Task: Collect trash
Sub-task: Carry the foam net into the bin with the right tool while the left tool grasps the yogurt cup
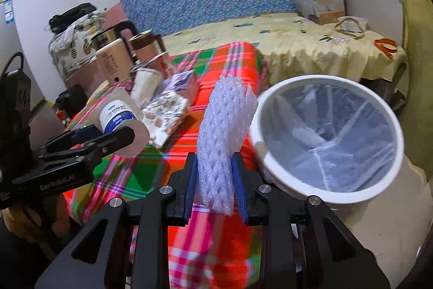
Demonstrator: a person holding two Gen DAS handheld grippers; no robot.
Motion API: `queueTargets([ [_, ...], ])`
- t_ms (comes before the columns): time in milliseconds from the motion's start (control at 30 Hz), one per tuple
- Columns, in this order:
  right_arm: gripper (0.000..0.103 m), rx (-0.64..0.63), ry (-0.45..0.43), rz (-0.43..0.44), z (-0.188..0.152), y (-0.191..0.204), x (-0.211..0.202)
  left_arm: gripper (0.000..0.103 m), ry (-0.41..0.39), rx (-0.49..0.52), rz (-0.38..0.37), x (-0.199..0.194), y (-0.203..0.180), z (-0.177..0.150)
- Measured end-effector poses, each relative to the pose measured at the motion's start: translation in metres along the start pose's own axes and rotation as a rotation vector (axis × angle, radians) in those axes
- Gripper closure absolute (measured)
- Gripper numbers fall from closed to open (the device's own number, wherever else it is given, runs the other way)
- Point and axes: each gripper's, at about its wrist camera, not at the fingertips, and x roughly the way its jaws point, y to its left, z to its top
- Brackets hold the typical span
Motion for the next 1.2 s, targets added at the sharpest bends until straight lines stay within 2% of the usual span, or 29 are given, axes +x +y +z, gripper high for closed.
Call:
queueTargets([
  [367, 0.075, 0.088, -0.022, -0.128, 0.003, -0.055, -0.013, 0.030, 0.029, 0.098, -0.130, 0.038, -0.062, 0.024],
  [600, 0.075, 0.128, -0.002, -0.182, 0.004, -0.082, -0.008, 0.030, 0.053, 0.147, -0.180, 0.061, -0.092, 0.031],
  [1067, 0.073, 0.143, 0.032, -0.224, 0.004, -0.107, 0.000, 0.030, 0.119, 0.206, -0.187, 0.098, -0.121, 0.032],
  [1200, 0.068, 0.147, 0.027, -0.238, 0.003, -0.110, -0.001, 0.029, 0.115, 0.201, -0.192, 0.098, -0.121, 0.032],
])
